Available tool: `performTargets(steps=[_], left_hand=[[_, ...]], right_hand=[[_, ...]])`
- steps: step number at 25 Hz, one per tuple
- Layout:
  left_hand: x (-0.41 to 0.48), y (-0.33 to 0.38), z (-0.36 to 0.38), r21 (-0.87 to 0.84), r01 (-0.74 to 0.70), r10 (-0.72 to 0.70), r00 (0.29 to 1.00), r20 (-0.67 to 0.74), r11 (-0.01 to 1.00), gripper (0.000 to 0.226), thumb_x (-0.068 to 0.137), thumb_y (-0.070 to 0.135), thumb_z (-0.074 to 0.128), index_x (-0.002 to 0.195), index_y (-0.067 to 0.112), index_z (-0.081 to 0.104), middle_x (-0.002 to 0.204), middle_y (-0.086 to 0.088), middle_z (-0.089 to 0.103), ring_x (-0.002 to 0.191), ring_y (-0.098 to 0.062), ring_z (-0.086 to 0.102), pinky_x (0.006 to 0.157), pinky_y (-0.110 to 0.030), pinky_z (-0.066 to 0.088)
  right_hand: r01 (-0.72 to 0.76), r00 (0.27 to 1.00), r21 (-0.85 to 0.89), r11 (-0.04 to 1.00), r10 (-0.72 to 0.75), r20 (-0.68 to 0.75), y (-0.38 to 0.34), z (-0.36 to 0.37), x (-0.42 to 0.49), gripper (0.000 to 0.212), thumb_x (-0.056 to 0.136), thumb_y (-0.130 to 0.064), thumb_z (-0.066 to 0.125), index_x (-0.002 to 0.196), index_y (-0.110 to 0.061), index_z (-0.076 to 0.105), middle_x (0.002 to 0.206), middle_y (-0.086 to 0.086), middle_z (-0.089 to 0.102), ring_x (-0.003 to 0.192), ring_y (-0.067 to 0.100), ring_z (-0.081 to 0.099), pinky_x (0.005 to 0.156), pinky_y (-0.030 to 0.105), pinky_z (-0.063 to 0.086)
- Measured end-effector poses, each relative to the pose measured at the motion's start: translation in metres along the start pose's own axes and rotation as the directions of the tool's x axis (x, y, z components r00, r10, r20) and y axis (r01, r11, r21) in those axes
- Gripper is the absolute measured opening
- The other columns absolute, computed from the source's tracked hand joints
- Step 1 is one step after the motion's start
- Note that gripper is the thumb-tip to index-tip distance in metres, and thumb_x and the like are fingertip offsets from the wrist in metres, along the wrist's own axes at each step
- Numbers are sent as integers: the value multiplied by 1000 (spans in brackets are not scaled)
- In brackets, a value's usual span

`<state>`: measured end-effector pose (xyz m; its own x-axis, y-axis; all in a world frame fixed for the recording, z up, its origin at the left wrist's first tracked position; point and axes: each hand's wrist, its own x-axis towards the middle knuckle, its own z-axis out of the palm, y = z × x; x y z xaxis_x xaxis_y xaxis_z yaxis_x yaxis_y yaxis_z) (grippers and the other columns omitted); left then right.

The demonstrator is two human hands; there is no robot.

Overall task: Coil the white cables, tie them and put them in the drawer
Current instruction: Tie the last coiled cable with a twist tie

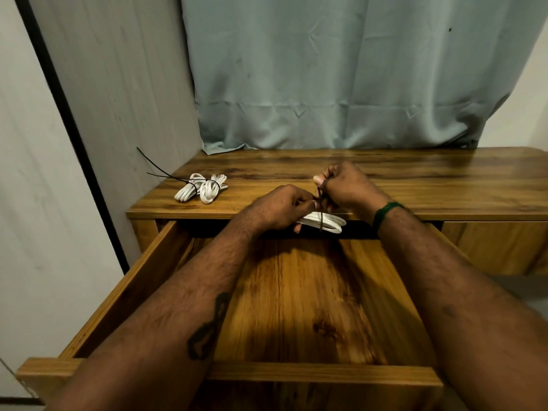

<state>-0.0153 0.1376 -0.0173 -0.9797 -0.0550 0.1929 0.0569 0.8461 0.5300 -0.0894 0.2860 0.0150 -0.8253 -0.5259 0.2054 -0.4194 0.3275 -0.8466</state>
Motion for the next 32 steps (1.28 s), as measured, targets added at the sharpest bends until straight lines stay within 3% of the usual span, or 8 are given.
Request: performTargets(steps=[2, 5, 13, 19, 22, 26, 29, 32], left_hand=[[1, 5, 3, 12, -13, 13, 1000, 18, 1000, 27, 105, 42, 47, 86, 34, 65, 72, -8, 74, 52, -11, 50, 56, -30, 37], [3, 8, 3, 59, -44, 43, 999, 21, 997, 26, 105, 43, 47, 93, 34, 68, 70, -6, 74, 47, 0, 50, 58, -27, 35], [8, 8, 6, -35, -47, 49, 998, 48, 998, 28, 103, 49, 50, 100, 35, 74, 63, -3, 70, 52, -2, 54, 62, -27, 40], [6, 9, 3, -246, -69, 61, 997, -40, 967, 13, 101, 31, 57, 107, 30, 68, 79, 7, 71, 63, -15, 70, 48, -25, 46], [3, 9, -1, -223, -66, 50, 996, -75, 973, 13, 102, 29, 55, 103, 26, 68, 71, 4, 71, 52, -12, 63, 47, -23, 42], [1, 2, -2, -194, -67, 49, 994, -98, 979, 15, 102, 34, 54, 103, 30, 68, 77, -10, 76, 54, -16, 65, 53, -28, 45], [5, -5, 1, -167, -50, 39, 997, -64, 985, 17, 101, 40, 53, 103, 35, 69, 82, -10, 77, 64, -27, 73, 59, -36, 50], [7, -7, -1, -105, -37, 30, 998, -63, 994, 19, 101, 43, 51, 103, 37, 69, 70, -9, 74, 55, -19, 65, 58, -33, 46]], right_hand=[[11, 998, -68, 998, -15, -60, 3, 2, 2, 34, 104, -21, 48, 76, -5, 60, 81, 23, 71, 58, 27, 60, 51, 32, 47], [-38, 984, 91, 995, 53, -168, 8, -1, 5, 38, 107, -21, 40, 75, -3, 54, 81, 27, 70, 53, 28, 57, 47, 32, 45], [109, 905, 409, 906, 80, -419, 10, -11, 13, 16, 106, -14, 41, 93, -8, 46, 70, 11, 63, 37, 11, 52, 34, 22, 40], [89, 949, 529, 844, 89, -302, 11, -9, 15, 20, 105, -12, 45, 85, -11, 45, 69, 13, 60, 39, 12, 53, 36, 23, 44], [13, 992, 631, 776, 68, -104, 11, -13, 14, 19, 101, -9, 55, 82, -8, 53, 70, 13, 60, 51, 17, 55, 42, 24, 51], [-111, 992, 511, 853, 62, 112, 11, -11, 9, 7, 88, 3, 67, 87, -3, 63, 74, 15, 65, 55, 19, 61, 50, 25, 57], [-11, 1000, 344, 939, 9, 7, 8, -7, 7, 13, 87, 8, 66, 83, -3, 62, 70, 16, 63, 55, 22, 60, 48, 26, 54], [69, 994, 191, 979, -50, -101, 8, 0, 9, 19, 98, -1, 56, 80, -9, 56, 68, 12, 63, 52, 20, 60, 49, 30, 52]])
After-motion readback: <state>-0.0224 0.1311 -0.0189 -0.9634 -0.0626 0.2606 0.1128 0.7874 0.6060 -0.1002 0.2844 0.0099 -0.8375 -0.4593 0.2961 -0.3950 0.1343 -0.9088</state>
